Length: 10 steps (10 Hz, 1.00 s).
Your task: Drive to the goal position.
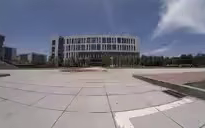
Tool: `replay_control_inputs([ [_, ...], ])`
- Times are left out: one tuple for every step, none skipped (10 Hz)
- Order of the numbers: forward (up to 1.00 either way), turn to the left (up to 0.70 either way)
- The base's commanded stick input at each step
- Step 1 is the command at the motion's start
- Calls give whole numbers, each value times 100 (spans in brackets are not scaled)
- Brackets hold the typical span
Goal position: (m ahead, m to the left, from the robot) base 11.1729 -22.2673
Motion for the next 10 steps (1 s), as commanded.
replay_control_inputs([
  [100, 0],
  [100, 0],
  [100, 0],
  [100, 0],
  [100, 0],
  [100, 0],
  [100, 0],
  [100, 0],
  [100, 0],
  [100, 0],
])
